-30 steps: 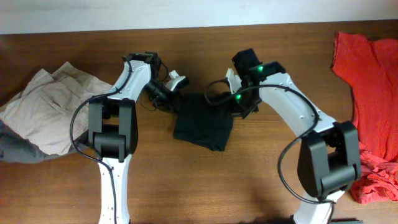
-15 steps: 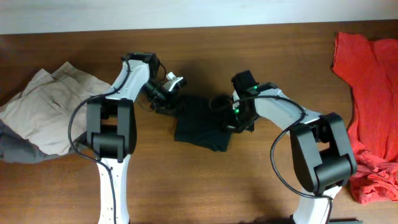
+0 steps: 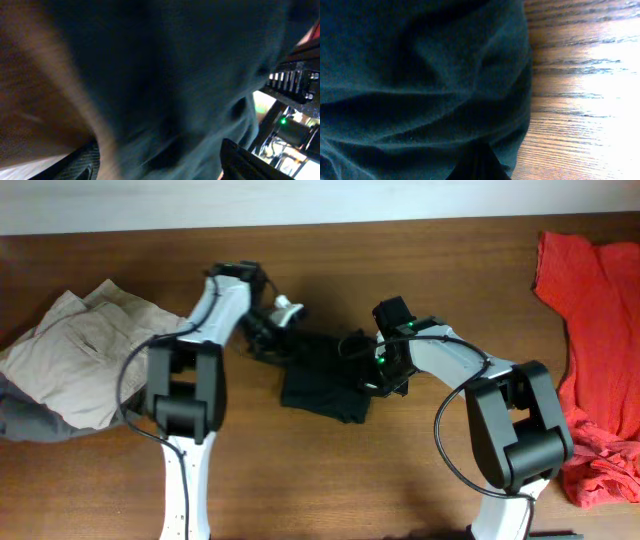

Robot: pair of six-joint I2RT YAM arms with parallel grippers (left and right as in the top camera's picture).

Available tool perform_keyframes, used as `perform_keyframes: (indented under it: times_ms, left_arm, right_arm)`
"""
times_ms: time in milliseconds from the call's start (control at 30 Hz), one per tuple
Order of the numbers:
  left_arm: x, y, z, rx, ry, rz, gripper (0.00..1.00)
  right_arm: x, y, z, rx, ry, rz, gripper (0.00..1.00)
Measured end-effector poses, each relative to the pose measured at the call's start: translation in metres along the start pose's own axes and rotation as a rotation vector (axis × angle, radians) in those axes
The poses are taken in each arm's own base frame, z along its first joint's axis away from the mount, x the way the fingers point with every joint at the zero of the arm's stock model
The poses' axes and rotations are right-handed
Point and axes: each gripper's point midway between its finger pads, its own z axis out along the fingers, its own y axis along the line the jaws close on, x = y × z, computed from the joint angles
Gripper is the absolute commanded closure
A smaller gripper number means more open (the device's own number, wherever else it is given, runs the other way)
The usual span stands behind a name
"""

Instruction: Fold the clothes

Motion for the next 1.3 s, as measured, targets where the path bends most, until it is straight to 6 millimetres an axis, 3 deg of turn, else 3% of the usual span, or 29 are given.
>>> perform_keyframes:
  times_ms: [67, 133, 367, 433, 567, 833, 900, 1100, 1200, 1300]
  left_arm:
    - [0.001, -0.013, 0.011, -0.004, 0.026, 0.029, 0.24]
    - [0.002, -0.022, 0.018, -0.006, 0.044, 0.048, 0.32]
    - [0.006, -0.024, 0.032, -0.046, 0.086, 0.053, 0.79]
    - [0.007, -0.020, 0.034, -0.045, 0.089, 0.045, 0.88]
    - [0.007, -0.016, 0.031, -0.035, 0.081, 0.023, 0.99]
    - [0.010, -0.003, 0.014, 0.009, 0.057, -0.046, 0.99]
    - [0.009, 0.005, 0.006, 0.024, 0.034, -0.071, 0.99]
    - [0.002, 0.030, -0.038, 0.000, -0.089, -0.109, 0.99]
    - [-0.004, 0.029, -0.082, -0.064, -0.200, -0.096, 0.99]
    - [-0.008, 0.017, -0.135, -0.125, -0.339, -0.065, 1.00]
  right_arm:
    - [0.000, 0.000, 0.000, 0.000, 0.000, 0.000, 0.96]
    - [0.000, 0.000, 0.000, 0.000, 0.000, 0.000, 0.96]
    - [0.000, 0.000, 0.000, 0.001, 0.002, 0.003, 0.96]
    - [0.000, 0.000, 0.000, 0.001, 0.002, 0.004, 0.96]
    - [0.001, 0.000, 0.000, -0.001, 0.002, -0.002, 0.96]
    - [0.000, -0.003, -0.007, -0.006, -0.002, -0.126, 0.96]
    - [-0.006, -0.004, -0.024, -0.019, -0.044, -0.155, 0.96]
    - [-0.020, 0.017, -0.119, -0.087, -0.308, -0.259, 0.96]
    - [-0.015, 0.027, -0.150, -0.108, -0.389, -0.297, 0.96]
    - [-0.011, 0.027, -0.155, -0.106, -0.396, -0.301, 0.96]
